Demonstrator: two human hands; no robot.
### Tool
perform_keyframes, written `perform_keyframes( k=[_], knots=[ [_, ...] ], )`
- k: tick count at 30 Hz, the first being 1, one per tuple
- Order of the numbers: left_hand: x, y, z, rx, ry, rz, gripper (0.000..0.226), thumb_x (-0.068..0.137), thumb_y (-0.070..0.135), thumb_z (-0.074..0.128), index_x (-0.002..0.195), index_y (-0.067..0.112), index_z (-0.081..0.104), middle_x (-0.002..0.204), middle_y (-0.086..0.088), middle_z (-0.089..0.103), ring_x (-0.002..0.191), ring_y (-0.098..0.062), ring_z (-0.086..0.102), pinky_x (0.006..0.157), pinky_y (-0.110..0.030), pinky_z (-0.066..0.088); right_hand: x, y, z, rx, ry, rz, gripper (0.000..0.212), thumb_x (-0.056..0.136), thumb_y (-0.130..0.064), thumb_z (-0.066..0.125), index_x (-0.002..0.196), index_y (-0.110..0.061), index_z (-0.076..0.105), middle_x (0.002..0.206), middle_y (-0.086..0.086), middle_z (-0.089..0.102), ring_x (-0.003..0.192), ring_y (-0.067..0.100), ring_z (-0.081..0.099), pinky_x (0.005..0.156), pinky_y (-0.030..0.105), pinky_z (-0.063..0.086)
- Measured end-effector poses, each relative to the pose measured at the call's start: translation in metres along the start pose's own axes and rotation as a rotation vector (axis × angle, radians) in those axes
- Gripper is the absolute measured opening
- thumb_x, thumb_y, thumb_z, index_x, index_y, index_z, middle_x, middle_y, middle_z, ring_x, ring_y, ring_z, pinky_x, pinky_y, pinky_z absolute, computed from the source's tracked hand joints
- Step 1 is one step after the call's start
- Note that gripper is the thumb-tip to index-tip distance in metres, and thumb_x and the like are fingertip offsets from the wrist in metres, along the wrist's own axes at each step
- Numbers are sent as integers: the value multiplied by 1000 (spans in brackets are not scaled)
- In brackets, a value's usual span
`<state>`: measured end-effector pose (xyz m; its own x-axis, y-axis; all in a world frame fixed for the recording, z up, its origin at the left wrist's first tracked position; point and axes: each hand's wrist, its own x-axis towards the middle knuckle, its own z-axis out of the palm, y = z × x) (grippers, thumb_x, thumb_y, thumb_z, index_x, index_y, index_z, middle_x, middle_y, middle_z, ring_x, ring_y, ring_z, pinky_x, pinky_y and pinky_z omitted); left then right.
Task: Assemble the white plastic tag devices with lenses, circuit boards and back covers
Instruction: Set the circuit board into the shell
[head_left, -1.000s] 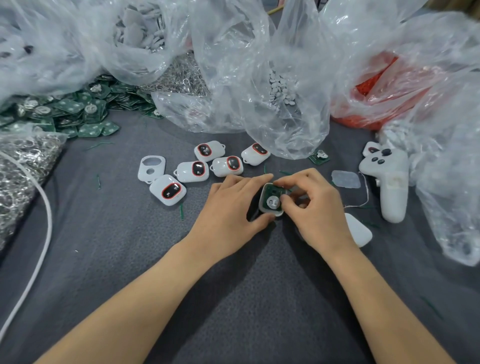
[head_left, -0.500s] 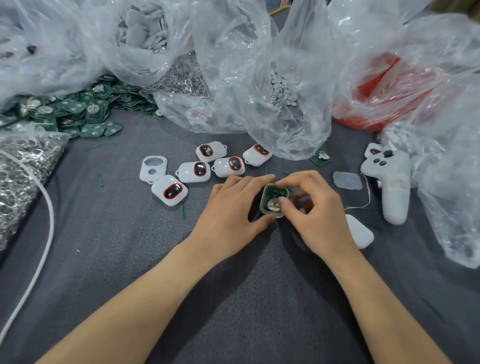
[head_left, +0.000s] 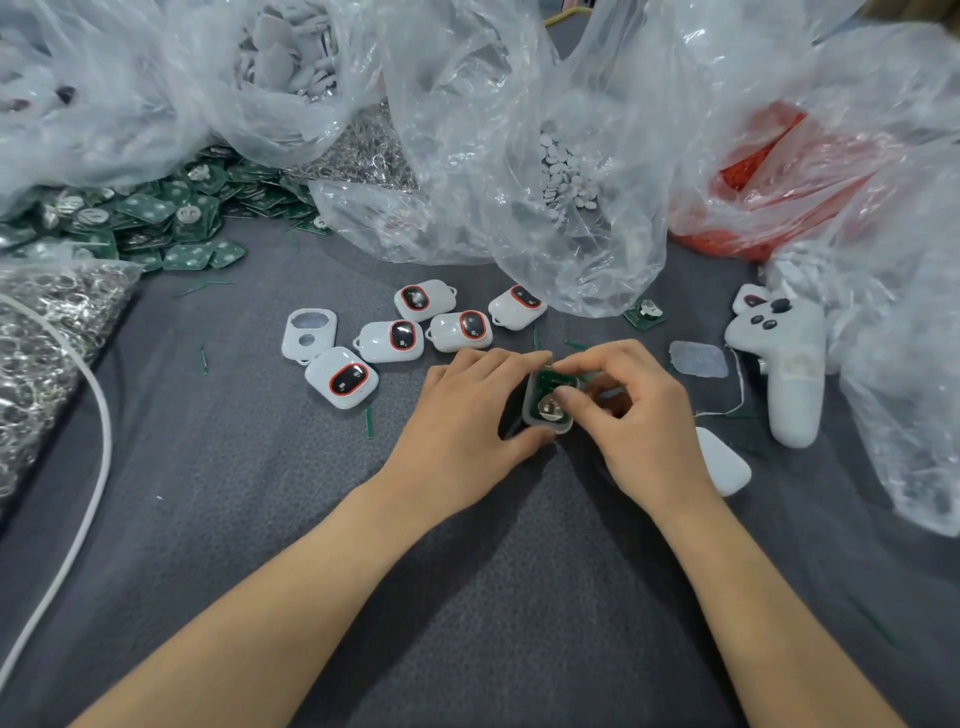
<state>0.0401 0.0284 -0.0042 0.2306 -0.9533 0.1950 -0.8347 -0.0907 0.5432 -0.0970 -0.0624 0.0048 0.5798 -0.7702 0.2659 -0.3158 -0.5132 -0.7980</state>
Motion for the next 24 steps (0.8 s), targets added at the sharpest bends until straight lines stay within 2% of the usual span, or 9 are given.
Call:
perform_keyframes(
  k=[3, 5, 10, 15, 18, 21, 24],
  knots=[
    [0, 0, 0, -45, 11, -2, 72, 81, 40, 71, 144, 31, 37, 130, 14, 52, 123, -9, 40, 99, -28, 27, 1, 1, 1, 19, -4, 13, 22, 79, -3, 74, 91, -20, 71, 100, -4, 60, 72, 7, 57, 63, 13, 43],
    [1, 1, 0, -117, 15, 12, 74, 79, 33, 74, 143, 28, 38, 128, 11, 55, 120, -9, 45, 102, -29, 31, 1, 2, 0, 46, -8, 37, 24, 79, -3, 74, 91, -24, 70, 95, -7, 64, 72, 7, 58, 63, 14, 44],
    [1, 4, -2, -427, 72, 38, 62, 80, 7, 75, 135, 18, 49, 114, 2, 63, 101, -4, 62, 94, -15, 45, -1, 1, -3, 150, -53, 97, 37, 80, -6, 74, 99, -35, 59, 88, -15, 70, 77, 10, 64, 69, 19, 51],
    [0, 7, -3, -526, 123, 3, 51, 83, -6, 63, 127, 19, 56, 111, 3, 65, 98, -7, 65, 90, -21, 50, 0, 0, -5, 264, -92, 143, 36, 80, -7, 74, 103, -32, 61, 88, -7, 73, 80, 10, 69, 75, 23, 55],
    [1, 8, -2, -544, 129, -61, 49, 83, -1, 67, 126, 20, 57, 109, 5, 66, 97, -1, 64, 90, -16, 48, 1, -1, -5, 287, -104, 114, 28, 79, -3, 74, 93, -27, 68, 86, -8, 73, 80, 8, 69, 73, 19, 53],
    [2, 10, -1, -586, 107, -121, 36, 85, 6, 68, 118, 21, 63, 104, 7, 70, 96, -2, 65, 90, -24, 51, 0, -3, -3, 376, -64, 85, 25, 79, 2, 72, 87, -21, 67, 83, -6, 73, 77, 8, 68, 70, 16, 51],
    [1, 12, -1, -638, 105, -149, 27, 89, 5, 64, 109, 23, 67, 97, 9, 72, 91, -2, 66, 86, -26, 52, 0, -6, -2, 433, -28, 70, 26, 79, 4, 71, 88, -21, 66, 83, -8, 72, 76, 4, 67, 70, 12, 49]
  ],
)
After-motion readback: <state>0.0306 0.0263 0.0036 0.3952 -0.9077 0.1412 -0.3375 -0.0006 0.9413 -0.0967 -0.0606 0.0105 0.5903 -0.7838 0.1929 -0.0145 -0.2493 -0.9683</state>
